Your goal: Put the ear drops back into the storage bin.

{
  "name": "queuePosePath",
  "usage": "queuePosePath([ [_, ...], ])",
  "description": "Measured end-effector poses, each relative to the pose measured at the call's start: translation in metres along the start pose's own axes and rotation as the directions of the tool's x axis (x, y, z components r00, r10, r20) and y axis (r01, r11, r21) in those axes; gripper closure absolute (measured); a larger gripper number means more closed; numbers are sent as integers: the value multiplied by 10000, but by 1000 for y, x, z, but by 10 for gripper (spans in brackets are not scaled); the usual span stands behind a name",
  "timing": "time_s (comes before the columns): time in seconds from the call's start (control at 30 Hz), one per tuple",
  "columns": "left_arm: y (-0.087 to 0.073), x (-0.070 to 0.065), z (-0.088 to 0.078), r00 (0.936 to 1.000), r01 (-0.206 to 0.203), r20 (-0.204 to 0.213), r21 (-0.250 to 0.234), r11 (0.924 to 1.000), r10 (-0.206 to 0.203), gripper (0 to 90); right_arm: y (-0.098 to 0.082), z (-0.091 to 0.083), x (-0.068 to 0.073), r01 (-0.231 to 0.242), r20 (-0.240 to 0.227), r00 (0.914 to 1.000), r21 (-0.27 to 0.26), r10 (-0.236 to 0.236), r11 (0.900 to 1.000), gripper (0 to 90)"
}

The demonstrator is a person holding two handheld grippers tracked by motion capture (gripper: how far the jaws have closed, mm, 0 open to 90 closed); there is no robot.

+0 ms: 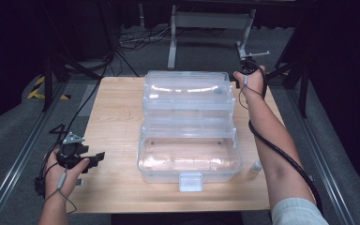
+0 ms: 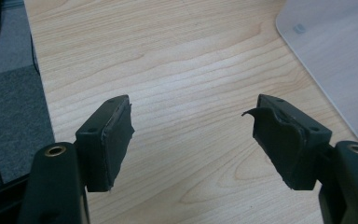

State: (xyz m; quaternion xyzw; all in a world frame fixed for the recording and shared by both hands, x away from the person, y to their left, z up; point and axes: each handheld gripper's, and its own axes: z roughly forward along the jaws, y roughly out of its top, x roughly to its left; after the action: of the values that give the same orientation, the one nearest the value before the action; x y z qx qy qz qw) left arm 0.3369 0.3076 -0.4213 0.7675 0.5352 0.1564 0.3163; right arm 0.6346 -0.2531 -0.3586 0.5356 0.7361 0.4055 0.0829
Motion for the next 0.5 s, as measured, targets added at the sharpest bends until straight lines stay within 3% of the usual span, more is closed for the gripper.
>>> queuePosePath([
  [0.5,0,1,0,10000,40,26,47,10000,-40,288,-2,5,-3,-121,-49,9999,56,122,9999,844],
])
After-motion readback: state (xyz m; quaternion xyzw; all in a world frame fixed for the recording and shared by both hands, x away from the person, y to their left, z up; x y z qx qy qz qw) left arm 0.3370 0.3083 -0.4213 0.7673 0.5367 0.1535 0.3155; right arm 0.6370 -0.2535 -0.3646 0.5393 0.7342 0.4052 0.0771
